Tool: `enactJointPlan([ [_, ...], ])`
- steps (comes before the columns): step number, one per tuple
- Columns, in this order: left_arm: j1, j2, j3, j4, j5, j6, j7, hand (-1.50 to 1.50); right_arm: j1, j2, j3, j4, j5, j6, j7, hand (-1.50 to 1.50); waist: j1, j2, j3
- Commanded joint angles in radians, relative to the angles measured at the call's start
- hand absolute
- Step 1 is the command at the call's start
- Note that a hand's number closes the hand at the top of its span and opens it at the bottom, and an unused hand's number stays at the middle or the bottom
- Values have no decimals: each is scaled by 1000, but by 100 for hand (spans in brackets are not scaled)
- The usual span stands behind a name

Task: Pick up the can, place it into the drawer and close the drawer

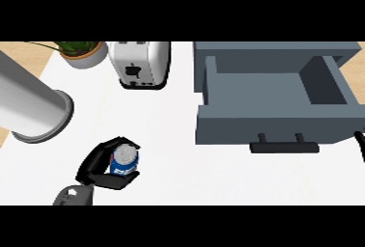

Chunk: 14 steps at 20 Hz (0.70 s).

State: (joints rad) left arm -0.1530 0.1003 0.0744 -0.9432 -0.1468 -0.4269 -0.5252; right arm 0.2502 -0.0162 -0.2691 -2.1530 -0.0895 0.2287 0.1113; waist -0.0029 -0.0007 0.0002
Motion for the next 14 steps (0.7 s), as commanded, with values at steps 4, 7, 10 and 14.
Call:
enactJointPlan([
  [4, 6, -39, -41, -52, 24, -35, 33, 150, 53, 16, 84, 21, 54, -53, -93, -150, -2, 0, 0],
  [7, -16, -73, 105, -103, 91, 164, 118, 150, 62, 16, 61, -68, 9, -42, 16, -150, -1, -2, 0],
  [10, -32, -66, 246, -68, 147, 310, 112, 150, 23, 14, 28, -31, -6, -32, 21, -150, 7, 2, -1],
  [14, -39, -92, 208, -178, 153, 352, 165, 150, 16, -4, -11, -12, -10, -18, -27, -150, 2, -1, 0],
])
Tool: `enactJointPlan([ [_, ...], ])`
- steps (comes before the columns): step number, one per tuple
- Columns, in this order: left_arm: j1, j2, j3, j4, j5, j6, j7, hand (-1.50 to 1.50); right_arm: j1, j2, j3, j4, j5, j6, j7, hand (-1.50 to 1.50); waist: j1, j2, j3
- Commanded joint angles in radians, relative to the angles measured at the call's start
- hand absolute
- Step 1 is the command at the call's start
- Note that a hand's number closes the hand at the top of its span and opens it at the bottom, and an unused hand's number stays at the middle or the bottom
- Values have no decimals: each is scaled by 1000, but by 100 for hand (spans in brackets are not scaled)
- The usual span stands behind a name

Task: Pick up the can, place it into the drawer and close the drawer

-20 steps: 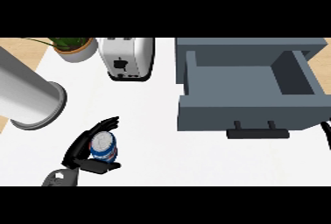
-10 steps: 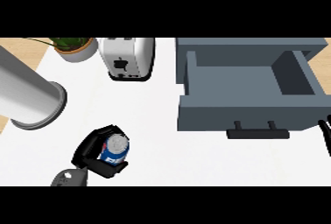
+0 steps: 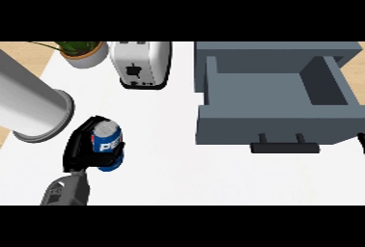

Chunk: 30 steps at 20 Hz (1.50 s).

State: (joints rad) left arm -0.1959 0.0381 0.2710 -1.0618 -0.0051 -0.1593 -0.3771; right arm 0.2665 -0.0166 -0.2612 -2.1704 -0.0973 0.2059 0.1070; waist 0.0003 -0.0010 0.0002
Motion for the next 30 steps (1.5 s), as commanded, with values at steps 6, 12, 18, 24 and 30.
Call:
enactJointPlan([
  [6, -47, -37, -125, -178, 18, 166, 152, 150, 20, -3, -11, -48, -16, -4, 23, -150, -4, 0, 0],
  [12, -131, -37, -209, -334, 15, 207, 309, 150, 85, 16, 34, -25, 9, -22, -57, -150, -6, -2, 1],
  [18, -295, -38, -267, -346, 2, 308, 461, 150, 121, 16, 0, -74, -12, 25, -42, -150, -12, -1, 0],
  [24, -420, -38, -408, -367, -20, 419, 607, 150, 52, 16, 22, -8, 10, 5, -66, -150, -10, 0, 0],
  [30, -627, -38, -465, -265, -15, 565, 641, 150, 68, -22, -78, -21, -82, 44, -34, -150, -20, 1, 0],
])
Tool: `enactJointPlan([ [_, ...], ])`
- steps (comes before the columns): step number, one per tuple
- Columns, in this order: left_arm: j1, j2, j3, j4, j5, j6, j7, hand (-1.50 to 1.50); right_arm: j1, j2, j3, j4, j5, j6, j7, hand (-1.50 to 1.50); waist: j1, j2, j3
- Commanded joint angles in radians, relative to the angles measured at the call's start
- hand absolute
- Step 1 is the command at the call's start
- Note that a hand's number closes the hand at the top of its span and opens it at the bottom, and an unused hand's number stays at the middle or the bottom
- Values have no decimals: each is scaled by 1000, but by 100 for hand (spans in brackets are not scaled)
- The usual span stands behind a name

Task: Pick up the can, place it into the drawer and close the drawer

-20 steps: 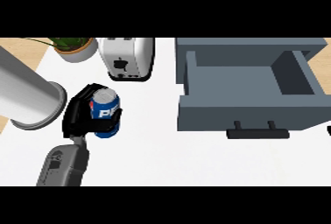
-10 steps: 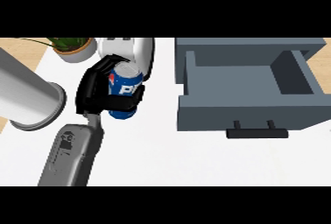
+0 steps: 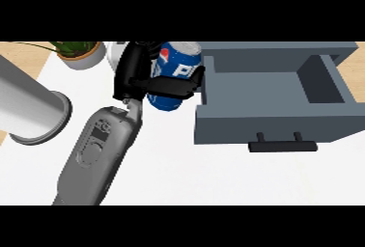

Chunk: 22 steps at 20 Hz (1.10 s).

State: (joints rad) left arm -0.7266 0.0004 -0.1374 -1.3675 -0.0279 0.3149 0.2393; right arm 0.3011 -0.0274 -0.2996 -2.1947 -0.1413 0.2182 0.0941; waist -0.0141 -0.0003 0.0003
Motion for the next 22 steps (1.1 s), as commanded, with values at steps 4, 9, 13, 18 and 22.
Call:
enactJointPlan([
  [4, -273, 0, -43, 192, 29, 112, 35, 150, -45, -32, -24, -4, -24, 2, 58, -150, -8, 3, 0],
  [9, -445, 0, -66, 293, 60, 194, 119, 150, 0, -11, -9, 4, -1, 25, -7, -150, -15, 2, 1],
  [13, -575, 0, -13, 445, 98, 172, 77, 150, -31, 5, 13, 33, 27, -3, -9, -150, -19, 6, 1],
  [18, -617, 0, -73, 589, 202, 218, -12, 150, -17, 21, 41, -24, 46, -8, 26, -150, -27, 8, 1],
  [22, -639, 0, -130, 673, 255, 219, -66, 150, -13, 26, 69, -33, 51, -14, 38, -150, -35, 9, 1],
])
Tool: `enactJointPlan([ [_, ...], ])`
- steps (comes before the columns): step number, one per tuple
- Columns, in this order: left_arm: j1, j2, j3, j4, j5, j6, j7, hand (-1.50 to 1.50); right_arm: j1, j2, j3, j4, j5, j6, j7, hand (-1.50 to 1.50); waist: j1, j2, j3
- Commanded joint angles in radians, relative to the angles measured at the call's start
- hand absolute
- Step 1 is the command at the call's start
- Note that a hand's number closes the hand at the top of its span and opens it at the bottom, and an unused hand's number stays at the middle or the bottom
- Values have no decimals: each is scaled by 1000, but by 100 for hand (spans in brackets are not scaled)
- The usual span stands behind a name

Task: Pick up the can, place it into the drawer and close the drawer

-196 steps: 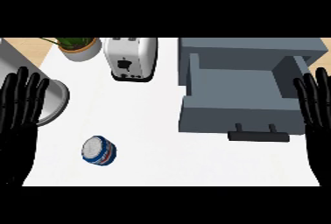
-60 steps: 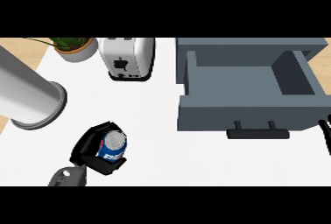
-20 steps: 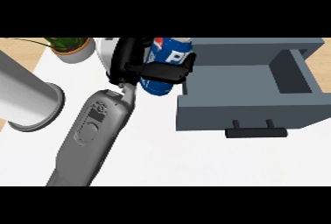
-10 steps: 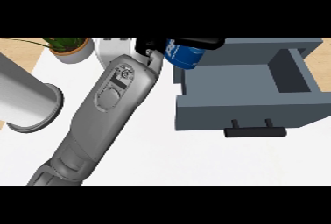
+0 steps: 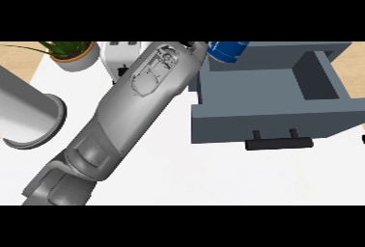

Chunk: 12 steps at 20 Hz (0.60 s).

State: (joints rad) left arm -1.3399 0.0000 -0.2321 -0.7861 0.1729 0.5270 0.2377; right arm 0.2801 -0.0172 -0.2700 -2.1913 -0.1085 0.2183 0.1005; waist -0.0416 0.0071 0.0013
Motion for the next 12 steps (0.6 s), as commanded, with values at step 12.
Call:
enactJointPlan([
  [12, -138, 0, -156, 268, 216, 48, -113, 150, -82, -29, -11, 66, 6, -8, 20, -150, -28, 6, 1],
])
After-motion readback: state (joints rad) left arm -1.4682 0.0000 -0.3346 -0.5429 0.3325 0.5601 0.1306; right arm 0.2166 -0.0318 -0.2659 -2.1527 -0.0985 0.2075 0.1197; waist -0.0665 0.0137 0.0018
